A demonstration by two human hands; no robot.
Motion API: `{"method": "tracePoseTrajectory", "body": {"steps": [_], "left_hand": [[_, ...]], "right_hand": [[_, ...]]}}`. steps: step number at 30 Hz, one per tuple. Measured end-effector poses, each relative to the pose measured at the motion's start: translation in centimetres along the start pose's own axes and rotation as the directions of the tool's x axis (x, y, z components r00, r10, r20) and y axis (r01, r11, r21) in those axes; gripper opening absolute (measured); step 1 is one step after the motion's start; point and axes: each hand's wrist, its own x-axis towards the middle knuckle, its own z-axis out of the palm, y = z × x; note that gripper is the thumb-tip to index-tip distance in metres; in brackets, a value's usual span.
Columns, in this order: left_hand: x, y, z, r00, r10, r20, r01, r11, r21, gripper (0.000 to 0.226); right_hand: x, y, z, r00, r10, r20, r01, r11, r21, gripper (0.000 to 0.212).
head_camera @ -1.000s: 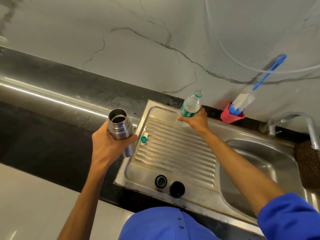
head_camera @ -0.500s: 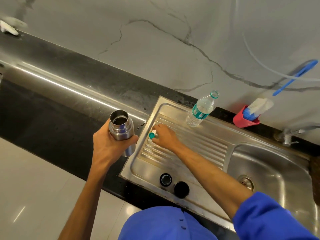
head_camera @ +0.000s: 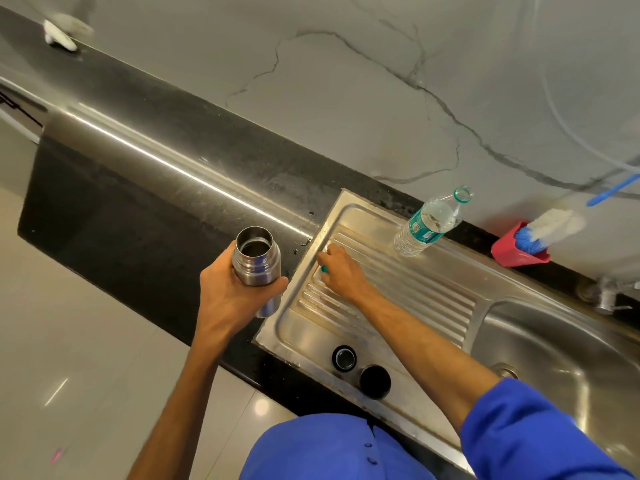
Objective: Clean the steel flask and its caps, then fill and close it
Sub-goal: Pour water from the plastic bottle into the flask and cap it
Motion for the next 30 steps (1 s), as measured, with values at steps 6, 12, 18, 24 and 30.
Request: {"method": "tracePoseTrajectory", "body": {"steps": [6, 12, 18, 24, 30], "left_hand": [[-0.2, 0.6, 0.7, 1.000, 0.001, 0.013, -0.001, 1.000, -0.003, 0.059], [-0.3, 1.9, 3.1, 0.996, 0.023, 0.092, -0.017, 0.998, -0.067, 0.056], [-0.6, 3.9, 6.9, 0.977, 0.062, 0.205, -0.039, 0.993, -0.114, 0.056], [-0.9, 6.1, 9.3, 0.960, 0.117, 0.253, -0.088, 0.989, -0.122, 0.056], [-1.1, 6.5, 9.5, 0.965, 0.134, 0.225, -0.109, 0.986, -0.124, 0.059]], "right_hand": [[-0.6, 1.0, -1.0, 0.999, 0.009, -0.034, -0.011, 0.999, -0.036, 0.027], [-2.3, 1.6, -8.3, 0.951, 0.157, -0.265, -0.105, 0.974, 0.202, 0.024], [-6.7, 1.3, -23.3, 0.722, 0.364, -0.589, 0.045, 0.824, 0.565, 0.020], [-8.2, 5.5, -27.0, 0.469, 0.230, -0.853, 0.015, 0.963, 0.268, 0.018], [-7.3, 7.8, -22.9, 0.554, 0.157, -0.818, -0.084, 0.988, 0.133, 0.012]]}}
